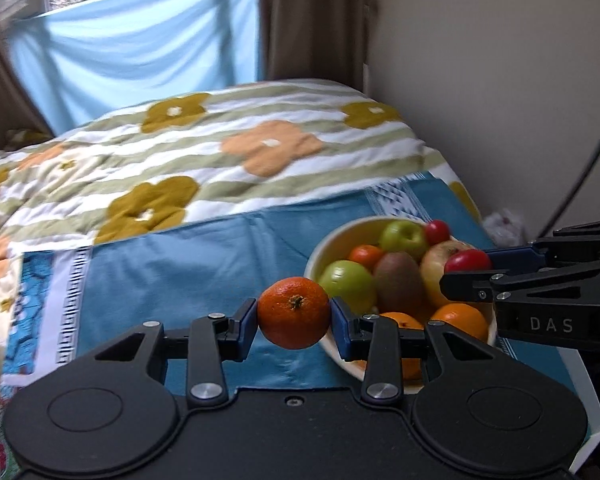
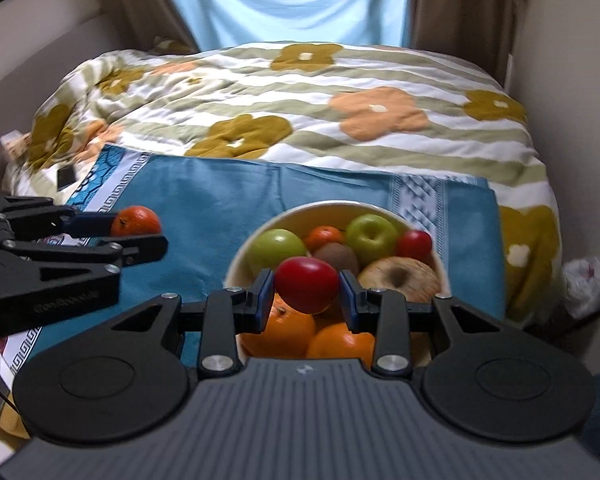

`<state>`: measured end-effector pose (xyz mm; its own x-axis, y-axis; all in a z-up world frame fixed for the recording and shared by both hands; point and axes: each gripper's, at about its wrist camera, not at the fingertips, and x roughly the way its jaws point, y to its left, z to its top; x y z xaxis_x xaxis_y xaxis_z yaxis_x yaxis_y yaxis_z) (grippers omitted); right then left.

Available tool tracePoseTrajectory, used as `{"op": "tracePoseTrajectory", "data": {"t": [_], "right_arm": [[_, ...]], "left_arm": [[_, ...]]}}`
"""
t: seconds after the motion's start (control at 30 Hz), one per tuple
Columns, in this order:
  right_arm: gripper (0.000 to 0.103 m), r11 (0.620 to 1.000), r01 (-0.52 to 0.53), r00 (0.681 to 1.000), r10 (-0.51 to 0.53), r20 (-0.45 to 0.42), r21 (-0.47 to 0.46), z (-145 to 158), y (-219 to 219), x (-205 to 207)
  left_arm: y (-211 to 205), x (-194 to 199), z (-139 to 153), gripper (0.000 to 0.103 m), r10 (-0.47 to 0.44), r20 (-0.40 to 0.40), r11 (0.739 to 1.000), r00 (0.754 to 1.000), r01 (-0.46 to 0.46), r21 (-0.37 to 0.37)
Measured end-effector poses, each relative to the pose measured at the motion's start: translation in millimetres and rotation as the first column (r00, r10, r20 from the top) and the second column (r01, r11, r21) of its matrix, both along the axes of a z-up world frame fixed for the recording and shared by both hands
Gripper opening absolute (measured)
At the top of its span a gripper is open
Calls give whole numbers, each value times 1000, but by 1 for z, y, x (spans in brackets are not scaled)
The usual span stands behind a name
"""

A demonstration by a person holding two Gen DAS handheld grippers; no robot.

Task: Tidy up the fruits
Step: 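Carry the mandarin and tomato with both tools over the cream bowl, then open the left tool to drop the mandarin while the right tool releases the tomato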

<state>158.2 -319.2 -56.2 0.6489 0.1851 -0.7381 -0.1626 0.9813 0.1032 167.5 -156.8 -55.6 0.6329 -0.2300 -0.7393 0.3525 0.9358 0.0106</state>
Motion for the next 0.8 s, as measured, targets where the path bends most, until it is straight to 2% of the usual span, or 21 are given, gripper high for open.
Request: {"op": "tracePoseTrajectory", "data": {"t": [0.5, 0.53, 0.57, 0.6, 0.63, 0.67, 0.8], "right_arm": [[50, 989, 144, 989, -143, -27, 34, -10, -13, 3], [50, 988, 150, 988, -149, -28, 33, -10, -13, 3], [50, 987, 155, 988, -154, -29, 33, -11, -13, 3], [50, 986, 161, 987, -160, -30, 34, -11, -13, 3], [50, 985, 166, 986, -165, -32, 36, -11, -13, 3], [50, 985, 170, 985, -169, -33, 37, -11, -14, 4], [50, 983, 177, 984, -176, -33, 39, -12, -14, 6]], "left_arm": [[-24, 35, -38, 44, -138, -111, 990, 984, 141, 23], [-24, 36, -39, 47, -141, -114, 989, 983, 145, 25], [-23, 36, -38, 62, -142, -114, 989, 983, 146, 23], [-21, 35, -36, 82, -143, -105, 989, 984, 145, 14], [-18, 34, -33, 89, -142, -89, 990, 986, 143, 5], [-16, 34, -30, 93, -139, -74, 990, 988, 139, 0], [-1, 34, -22, 93, -115, -59, 993, 992, 114, -10]]}}
